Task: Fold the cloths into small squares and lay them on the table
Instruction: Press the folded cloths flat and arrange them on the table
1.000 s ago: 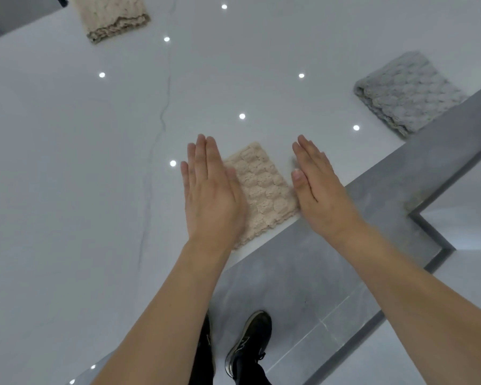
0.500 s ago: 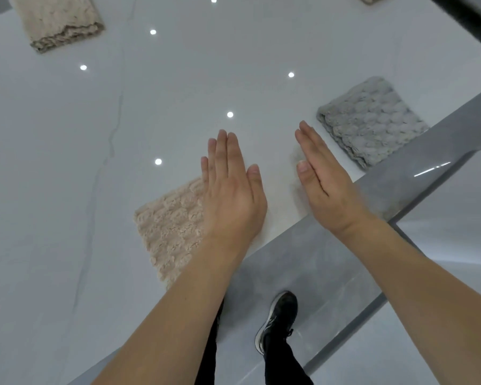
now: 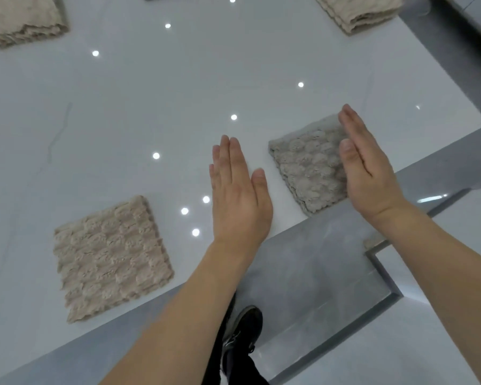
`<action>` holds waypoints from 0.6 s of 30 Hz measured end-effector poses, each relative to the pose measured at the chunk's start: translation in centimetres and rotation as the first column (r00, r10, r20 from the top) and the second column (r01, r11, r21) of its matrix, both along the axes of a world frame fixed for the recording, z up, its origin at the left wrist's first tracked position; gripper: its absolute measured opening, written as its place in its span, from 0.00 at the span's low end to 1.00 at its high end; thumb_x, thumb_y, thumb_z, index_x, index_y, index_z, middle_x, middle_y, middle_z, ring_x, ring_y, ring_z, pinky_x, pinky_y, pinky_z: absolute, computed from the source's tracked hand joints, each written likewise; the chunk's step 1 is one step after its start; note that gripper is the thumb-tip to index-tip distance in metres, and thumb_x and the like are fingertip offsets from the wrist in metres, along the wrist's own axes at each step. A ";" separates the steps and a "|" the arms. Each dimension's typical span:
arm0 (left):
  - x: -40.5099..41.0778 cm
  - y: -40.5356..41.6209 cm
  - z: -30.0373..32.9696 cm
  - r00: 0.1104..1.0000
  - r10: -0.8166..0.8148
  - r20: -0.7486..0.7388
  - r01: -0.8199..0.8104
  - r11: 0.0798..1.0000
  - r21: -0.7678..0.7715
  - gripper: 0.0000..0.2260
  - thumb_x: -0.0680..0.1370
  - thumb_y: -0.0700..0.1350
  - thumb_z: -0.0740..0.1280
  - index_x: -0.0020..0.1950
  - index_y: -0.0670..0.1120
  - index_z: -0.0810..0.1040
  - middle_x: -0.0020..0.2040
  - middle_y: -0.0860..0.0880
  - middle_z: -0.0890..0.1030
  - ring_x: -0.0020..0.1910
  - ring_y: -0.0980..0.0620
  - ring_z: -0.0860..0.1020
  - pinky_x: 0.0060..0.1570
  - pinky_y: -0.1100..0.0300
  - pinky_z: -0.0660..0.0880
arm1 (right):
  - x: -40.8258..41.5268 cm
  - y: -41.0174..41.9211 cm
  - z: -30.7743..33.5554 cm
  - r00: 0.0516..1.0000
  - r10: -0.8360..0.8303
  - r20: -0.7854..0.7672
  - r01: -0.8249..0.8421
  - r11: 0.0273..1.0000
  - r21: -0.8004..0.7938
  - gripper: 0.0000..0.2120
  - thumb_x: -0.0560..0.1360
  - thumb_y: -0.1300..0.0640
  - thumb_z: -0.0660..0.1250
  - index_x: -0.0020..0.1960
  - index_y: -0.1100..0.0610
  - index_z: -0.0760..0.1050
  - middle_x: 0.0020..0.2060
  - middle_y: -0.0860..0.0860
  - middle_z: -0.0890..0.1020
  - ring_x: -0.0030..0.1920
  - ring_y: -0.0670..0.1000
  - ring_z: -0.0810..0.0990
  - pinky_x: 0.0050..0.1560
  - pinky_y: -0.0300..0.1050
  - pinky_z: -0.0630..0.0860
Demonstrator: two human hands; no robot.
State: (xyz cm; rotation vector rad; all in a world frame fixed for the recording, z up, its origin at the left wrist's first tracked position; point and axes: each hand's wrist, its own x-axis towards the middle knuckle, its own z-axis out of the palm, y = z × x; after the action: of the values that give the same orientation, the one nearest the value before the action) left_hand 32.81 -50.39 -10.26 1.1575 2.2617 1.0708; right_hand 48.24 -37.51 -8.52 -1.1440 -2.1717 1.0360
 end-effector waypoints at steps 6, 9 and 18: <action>5.0 4.7 -0.5 0.996 0.022 0.082 -0.028 0.997 0.072 0.25 0.85 0.46 0.50 0.80 0.40 0.48 0.81 0.46 0.48 0.79 0.52 0.42 0.77 0.50 0.45 | 2.5 4.4 -1.3 0.999 0.017 0.036 -0.015 0.998 -0.059 0.21 0.84 0.56 0.51 0.77 0.55 0.59 0.76 0.45 0.59 0.74 0.36 0.55 0.72 0.29 0.50; 6.9 6.6 -0.5 0.994 0.058 0.095 -0.065 0.995 0.076 0.25 0.85 0.47 0.50 0.80 0.40 0.48 0.81 0.47 0.47 0.79 0.53 0.42 0.77 0.50 0.45 | 2.9 5.3 -2.0 0.994 0.108 0.030 -0.104 0.990 -0.097 0.21 0.84 0.56 0.51 0.77 0.57 0.59 0.77 0.47 0.58 0.75 0.39 0.54 0.73 0.31 0.50; 8.8 9.0 -2.6 0.984 0.127 -0.122 -0.145 0.977 -0.155 0.26 0.84 0.50 0.47 0.80 0.41 0.49 0.81 0.46 0.48 0.79 0.50 0.41 0.77 0.49 0.42 | 1.8 6.3 -4.0 0.944 0.225 0.243 -0.247 0.967 0.066 0.26 0.83 0.50 0.46 0.77 0.59 0.55 0.78 0.52 0.55 0.77 0.45 0.51 0.77 0.46 0.46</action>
State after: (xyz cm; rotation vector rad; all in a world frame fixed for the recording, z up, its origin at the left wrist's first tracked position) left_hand 41.66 -41.37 -12.83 1.0320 2.4947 0.8686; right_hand 50.08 -31.21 -12.57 -1.0228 -2.5673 0.9187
